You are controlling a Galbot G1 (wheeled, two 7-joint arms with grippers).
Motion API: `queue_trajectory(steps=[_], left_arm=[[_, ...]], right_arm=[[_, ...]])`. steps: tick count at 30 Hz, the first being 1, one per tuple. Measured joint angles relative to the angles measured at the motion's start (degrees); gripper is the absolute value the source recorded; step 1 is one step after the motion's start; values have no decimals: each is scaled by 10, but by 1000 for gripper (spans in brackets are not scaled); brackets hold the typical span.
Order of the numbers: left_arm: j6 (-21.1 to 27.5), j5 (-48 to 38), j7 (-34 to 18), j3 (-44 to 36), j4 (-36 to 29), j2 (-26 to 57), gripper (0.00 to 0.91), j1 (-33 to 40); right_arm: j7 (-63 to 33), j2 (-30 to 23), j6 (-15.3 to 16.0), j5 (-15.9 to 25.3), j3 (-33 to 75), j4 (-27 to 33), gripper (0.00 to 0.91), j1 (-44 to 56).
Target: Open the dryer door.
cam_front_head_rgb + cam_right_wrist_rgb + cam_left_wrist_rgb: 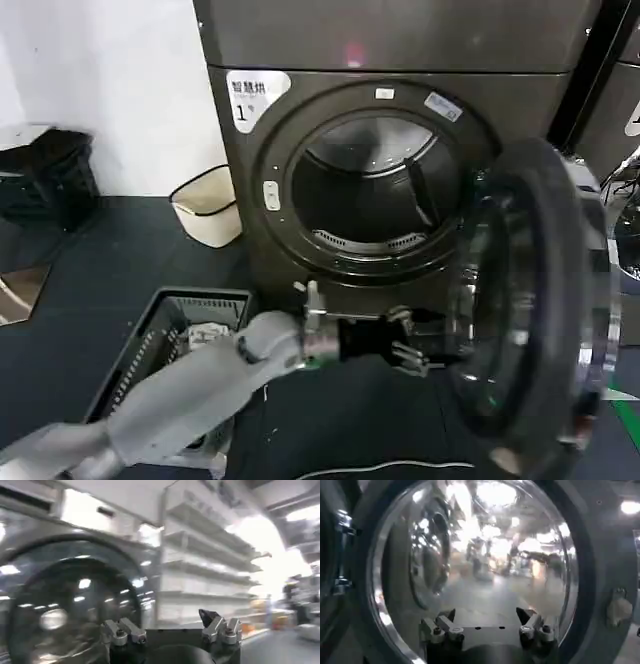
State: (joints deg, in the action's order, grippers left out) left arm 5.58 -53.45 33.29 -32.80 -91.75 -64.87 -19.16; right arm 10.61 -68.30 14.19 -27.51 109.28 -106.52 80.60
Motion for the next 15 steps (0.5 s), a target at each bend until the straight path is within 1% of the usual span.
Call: queue_trajectory(steps=[3,6,11,13,15], left_arm=[[-1,6,-5,-12,13,-30,907,9],[-2,12,-35,-28,28,-60,907,23],[-22,17,-63,-60,56,-112,907,58],[-35,27,-65,-76,75,-132,907,75],[-37,27,-65,-90,95,-149,907,91]], right_arm=[[-10,12,20,-1,34,7,907,5],[-8,17,36,0,60,5,907,11],[-2,18,35,-5,86,-6,907,25],[0,18,35,-11,95,-5,907,31],[2,18,35,-14,103,-4,907,38]])
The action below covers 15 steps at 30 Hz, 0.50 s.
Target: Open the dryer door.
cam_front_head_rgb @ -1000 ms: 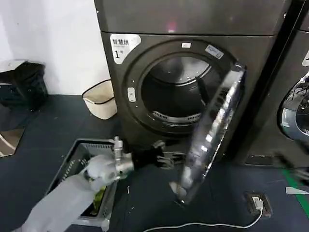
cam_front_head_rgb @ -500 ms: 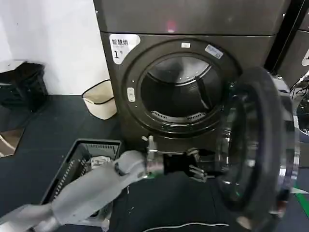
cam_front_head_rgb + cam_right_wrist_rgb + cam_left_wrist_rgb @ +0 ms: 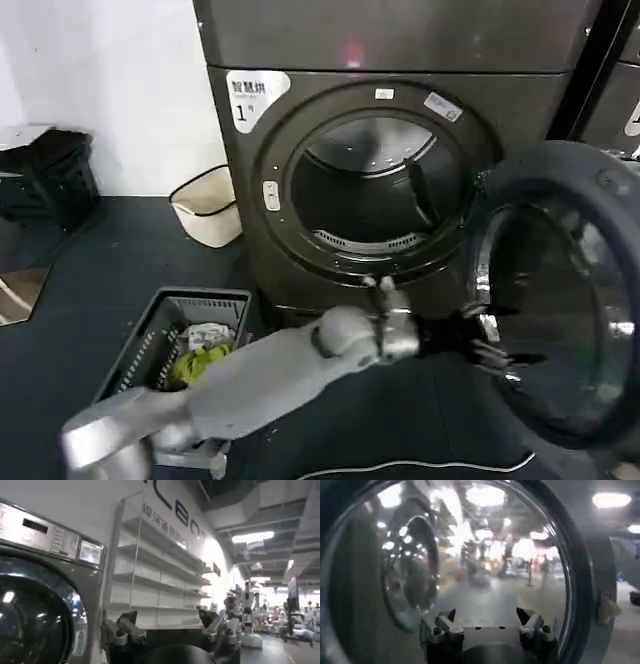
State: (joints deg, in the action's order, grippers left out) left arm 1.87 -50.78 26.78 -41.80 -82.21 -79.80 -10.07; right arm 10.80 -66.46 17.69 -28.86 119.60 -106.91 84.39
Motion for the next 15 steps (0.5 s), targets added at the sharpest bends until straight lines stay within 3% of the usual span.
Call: queue_trajectory(steps=[15], left_arm=[[-28,46,-87,14,73,-92,907,16]], right_arm=[[4,-1,-2,-4,14,-3,907,8]])
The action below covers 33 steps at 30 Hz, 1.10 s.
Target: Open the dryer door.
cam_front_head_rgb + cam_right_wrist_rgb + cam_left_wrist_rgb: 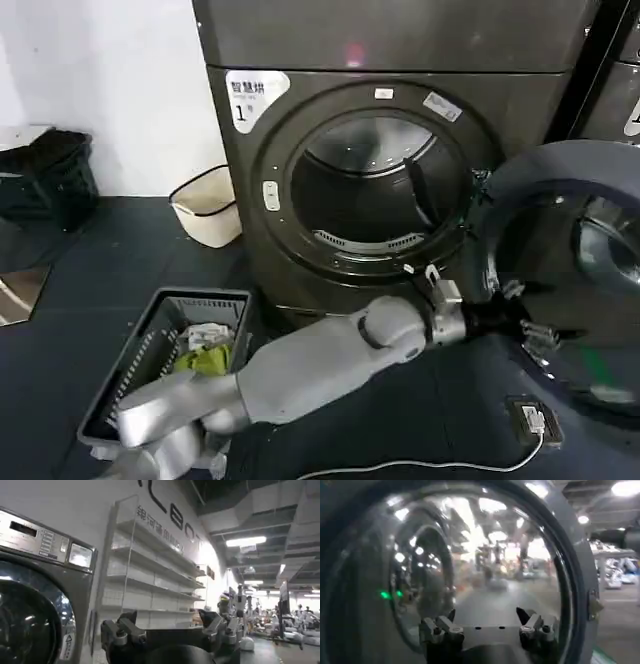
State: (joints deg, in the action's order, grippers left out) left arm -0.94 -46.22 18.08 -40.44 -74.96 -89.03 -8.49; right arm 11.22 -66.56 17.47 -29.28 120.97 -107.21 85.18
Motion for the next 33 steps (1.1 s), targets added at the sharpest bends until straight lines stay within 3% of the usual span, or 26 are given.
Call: queue_trajectory(steps=[10,15,20,33], left_arm=[[-48,25,-22,34,21,-6,907,4],[-114,26,-38,34,-3,29,907,-15],[-183,34,-51,38,-51,102,907,-33],[-211,18,-34,61,-231,374,907,-80]], right_arm=[[0,0,-3,0,-6,3,907,-3],[0,6,-4,0,-5,7,907,-4],[0,11,-4,1,-10,7,907,-13],[2,31,-13,28,1,11,907,-30]])
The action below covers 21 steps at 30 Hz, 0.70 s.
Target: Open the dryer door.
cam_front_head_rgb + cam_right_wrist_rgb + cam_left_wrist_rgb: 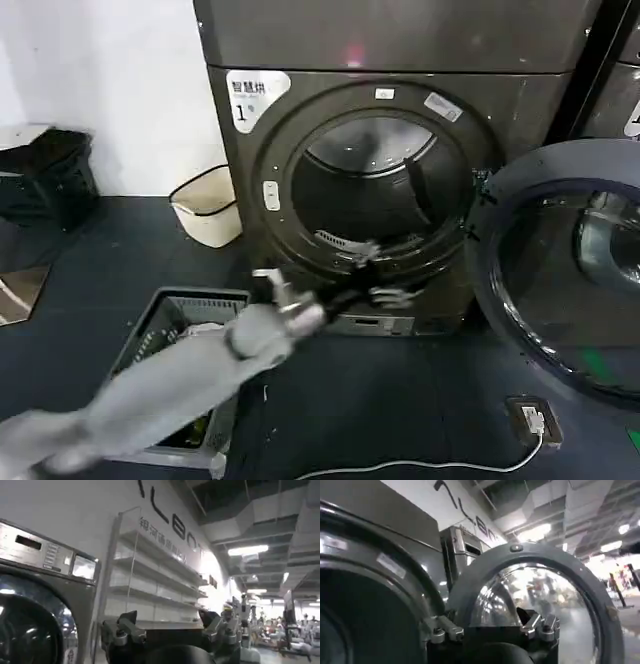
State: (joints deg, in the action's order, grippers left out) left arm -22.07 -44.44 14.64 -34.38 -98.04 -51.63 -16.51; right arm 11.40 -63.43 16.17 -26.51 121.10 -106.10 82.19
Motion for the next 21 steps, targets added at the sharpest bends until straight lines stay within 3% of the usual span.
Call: queue_trajectory(steps=[8,15,21], left_arm=[[53,53,11,29,-58,180,907,-42],[119,109,71,53,-41,301,907,-76],[119,209,146,117,-10,383,907,-139]], right_arm=[[1,18,-13,24,29,3,907,6],[2,31,-15,24,52,7,907,14],[3,29,-16,23,42,13,907,6]])
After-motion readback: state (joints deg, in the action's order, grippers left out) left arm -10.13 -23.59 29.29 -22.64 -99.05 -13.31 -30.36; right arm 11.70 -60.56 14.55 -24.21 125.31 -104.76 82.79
